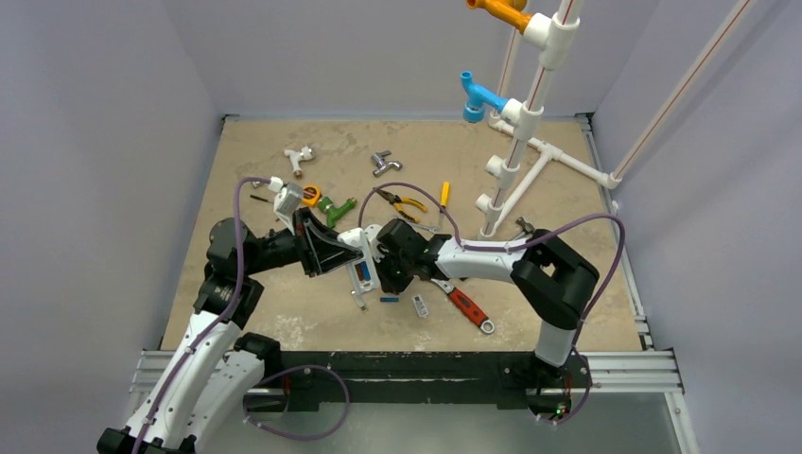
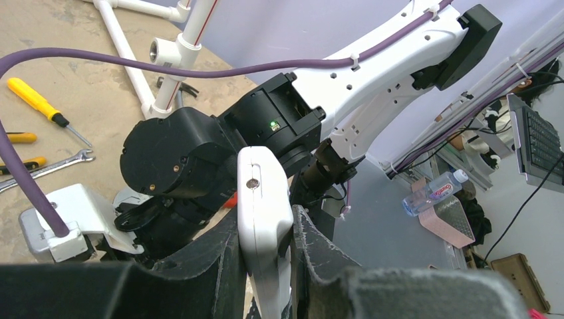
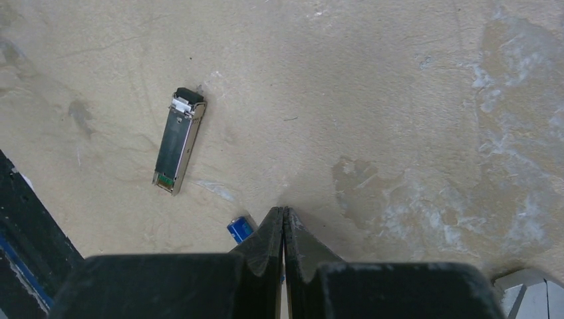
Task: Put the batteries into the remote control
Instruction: Adjust the battery at the center of the board.
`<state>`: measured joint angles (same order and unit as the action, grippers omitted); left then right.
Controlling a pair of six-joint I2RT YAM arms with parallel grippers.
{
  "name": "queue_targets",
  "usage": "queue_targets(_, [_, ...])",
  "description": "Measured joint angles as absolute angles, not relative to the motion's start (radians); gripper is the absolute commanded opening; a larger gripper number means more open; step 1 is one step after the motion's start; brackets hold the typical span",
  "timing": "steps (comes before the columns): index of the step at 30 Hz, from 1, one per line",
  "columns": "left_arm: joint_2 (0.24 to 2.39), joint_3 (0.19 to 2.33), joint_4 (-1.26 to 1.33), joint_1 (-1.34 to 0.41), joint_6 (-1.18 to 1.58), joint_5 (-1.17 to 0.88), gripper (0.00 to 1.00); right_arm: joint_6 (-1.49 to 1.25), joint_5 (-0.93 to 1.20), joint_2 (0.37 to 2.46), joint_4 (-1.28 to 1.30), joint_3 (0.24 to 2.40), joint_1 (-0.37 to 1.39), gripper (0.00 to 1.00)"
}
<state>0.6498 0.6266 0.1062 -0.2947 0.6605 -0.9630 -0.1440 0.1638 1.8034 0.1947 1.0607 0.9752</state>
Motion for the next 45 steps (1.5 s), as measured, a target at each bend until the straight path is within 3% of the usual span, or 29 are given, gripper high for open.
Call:
queue_targets(8, [0.65,0.627,0.106,-0.295,0.661,-0.962,0.0,-0.147,0.126,1.752,0.21,1.013,0.978,0.03])
queue_targets(16, [0.65,0.627,0.106,-0.295,0.661,-0.96,0.0,-0.198,0.075,1.519,0.157,0.896,0.981,0.25])
queue_targets(17, [0.65,0.627,0.106,-0.295,0.661,-0.96,0.0,-0.202,0.081,1.489,0.147,0.885,0.981,0.25])
queue_targets(20, [0.65,0.627,0.106,-0.295,0.661,-0.958,0.0,-0.218,0.105,1.437,0.127,0.857,0.981,0.07])
queue_targets(22, [0.65,0.627,0.107,-0.295,0.661,-0.956,0.0,-0.239,0.128,1.424,0.116,0.832,0.981,0.03])
queue_targets(32, [0.654,0.627,0.108,-0.295,0.661,-0.953,0.0,-0.409,0.202,1.497,0.007,0.748,1.028,0.0])
queue_targets(45, [0.656,0.627,0.107,-0.295,0.661,-0.952,0.0,-0.475,0.119,1.596,0.046,0.772,1.039,0.0])
